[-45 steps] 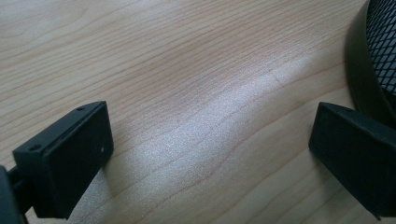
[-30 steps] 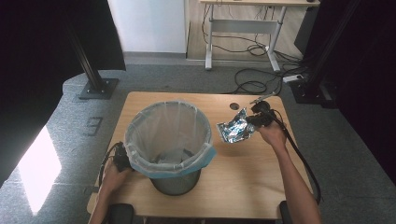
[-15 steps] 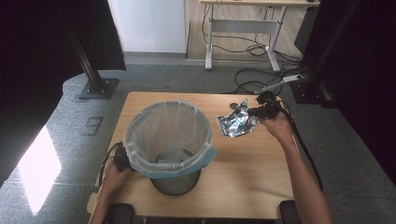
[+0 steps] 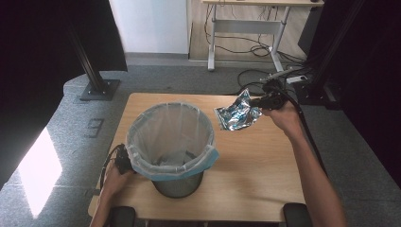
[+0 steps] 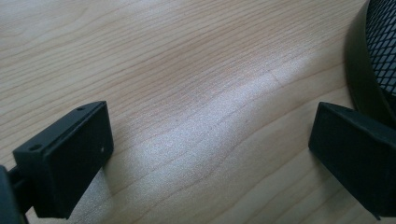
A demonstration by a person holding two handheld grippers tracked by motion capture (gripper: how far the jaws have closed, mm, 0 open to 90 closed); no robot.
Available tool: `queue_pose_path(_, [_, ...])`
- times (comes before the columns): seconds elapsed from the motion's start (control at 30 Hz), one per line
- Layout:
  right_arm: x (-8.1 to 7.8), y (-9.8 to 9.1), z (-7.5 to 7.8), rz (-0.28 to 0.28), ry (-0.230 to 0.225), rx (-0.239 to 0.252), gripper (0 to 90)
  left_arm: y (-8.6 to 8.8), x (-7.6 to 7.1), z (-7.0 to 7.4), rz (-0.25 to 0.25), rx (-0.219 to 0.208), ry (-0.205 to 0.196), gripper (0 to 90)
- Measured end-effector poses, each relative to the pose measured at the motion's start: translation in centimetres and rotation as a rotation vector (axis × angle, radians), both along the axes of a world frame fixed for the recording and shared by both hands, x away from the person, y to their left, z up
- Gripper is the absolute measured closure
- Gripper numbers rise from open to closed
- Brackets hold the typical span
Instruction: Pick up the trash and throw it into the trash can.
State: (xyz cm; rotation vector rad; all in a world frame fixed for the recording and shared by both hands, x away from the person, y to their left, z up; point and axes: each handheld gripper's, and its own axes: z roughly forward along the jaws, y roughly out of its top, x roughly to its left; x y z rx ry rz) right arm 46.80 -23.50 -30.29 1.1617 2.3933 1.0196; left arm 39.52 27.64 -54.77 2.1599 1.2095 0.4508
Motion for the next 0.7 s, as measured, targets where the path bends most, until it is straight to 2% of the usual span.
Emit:
queue_pose_path(0.33, [-0.5, 0.8, 3.8, 0.029, -0.033, 0.029, 84.6, 0.0, 0.0, 0.0, 0.001, 0.0, -0.001, 0.0])
queue_pose_path(0.7, [-2.1, 2.6, 8.2, 0.086, -0.087, 0.05, 84.6, 0.0, 0.0, 0.0, 0.0, 0.0, 0.002, 0.0])
